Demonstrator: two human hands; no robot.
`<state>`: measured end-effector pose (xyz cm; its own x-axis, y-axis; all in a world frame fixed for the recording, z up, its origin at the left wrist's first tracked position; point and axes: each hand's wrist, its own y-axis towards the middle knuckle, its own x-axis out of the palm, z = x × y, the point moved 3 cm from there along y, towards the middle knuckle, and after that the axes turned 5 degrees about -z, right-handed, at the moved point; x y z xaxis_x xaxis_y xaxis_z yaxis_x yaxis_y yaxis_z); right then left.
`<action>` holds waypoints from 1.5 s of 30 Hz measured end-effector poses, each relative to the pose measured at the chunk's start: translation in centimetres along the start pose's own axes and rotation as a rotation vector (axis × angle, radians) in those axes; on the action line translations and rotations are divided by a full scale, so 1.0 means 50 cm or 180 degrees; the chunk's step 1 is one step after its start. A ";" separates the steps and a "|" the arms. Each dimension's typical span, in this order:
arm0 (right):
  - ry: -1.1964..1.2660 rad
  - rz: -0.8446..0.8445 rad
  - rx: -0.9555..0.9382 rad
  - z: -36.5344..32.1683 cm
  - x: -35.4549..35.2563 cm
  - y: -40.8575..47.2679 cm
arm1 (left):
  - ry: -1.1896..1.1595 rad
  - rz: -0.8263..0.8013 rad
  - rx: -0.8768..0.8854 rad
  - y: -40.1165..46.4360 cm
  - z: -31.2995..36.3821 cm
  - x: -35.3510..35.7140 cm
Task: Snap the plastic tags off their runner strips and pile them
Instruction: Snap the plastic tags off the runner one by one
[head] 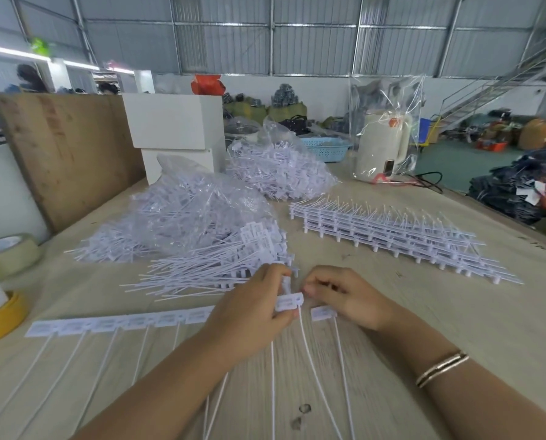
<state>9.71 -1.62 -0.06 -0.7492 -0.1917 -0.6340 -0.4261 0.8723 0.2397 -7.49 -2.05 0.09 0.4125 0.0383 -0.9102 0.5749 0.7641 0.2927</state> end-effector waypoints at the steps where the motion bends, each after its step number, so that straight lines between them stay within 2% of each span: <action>1: 0.0104 0.0071 -0.0044 -0.005 0.005 0.000 | 0.0058 0.0043 -0.0010 0.000 0.004 0.002; 5: 0.0238 -0.0098 -0.0115 -0.025 0.040 0.006 | -0.0019 0.0134 0.0093 0.003 0.016 0.000; 9: 0.0776 -0.0078 0.0059 -0.011 0.031 0.007 | 0.0018 -0.0090 0.0376 -0.005 0.008 -0.014; 14: 0.1019 -0.0166 0.0198 -0.008 0.027 0.003 | 0.0212 -0.0476 0.0292 -0.009 -0.005 -0.013; 19: 0.1065 -0.0062 0.0284 -0.001 0.023 0.003 | 0.0379 -0.0502 0.0177 -0.010 -0.016 -0.017; 22: 0.0836 -0.0232 0.0233 -0.005 0.033 -0.002 | 0.0716 -0.0441 0.0165 -0.006 -0.009 -0.007; 26: 0.0662 -0.0284 -0.0008 -0.008 0.047 0.000 | 0.0797 -0.0464 0.0123 -0.005 -0.010 0.002; 29: 0.0537 -0.0205 -0.0248 -0.012 0.046 0.002 | 0.0664 -0.0545 0.0076 -0.005 -0.018 0.006; 32: 0.0073 -0.0059 -0.0542 -0.016 0.043 0.006 | 0.0442 -0.0688 0.0030 -0.002 -0.024 0.013; 35: -0.0310 0.0138 -0.0919 -0.028 0.034 0.008 | -0.0041 -0.0968 -0.0078 0.001 -0.028 0.018; 37: -0.0034 0.0334 -0.0877 -0.032 0.024 0.007 | -0.0415 -0.1002 -0.0160 0.001 -0.032 0.015; 39: 0.0183 0.0370 -0.0655 -0.019 0.015 0.004 | -0.0376 -0.0952 -0.0166 0.000 -0.032 0.013; 42: -0.0292 0.0134 -0.0538 -0.001 0.017 -0.001 | 0.0133 -0.0805 -0.0058 -0.004 -0.028 0.016; 45: -0.0797 0.0038 -0.0405 0.009 0.014 0.005 | 0.0270 -0.0470 0.0007 -0.007 -0.018 0.008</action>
<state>9.32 -1.34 -0.80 -0.6126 -0.0508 -0.7887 -0.4901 0.8073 0.3287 -8.17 -1.72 -0.66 0.2624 -0.0201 -0.9648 0.6264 0.7640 0.1544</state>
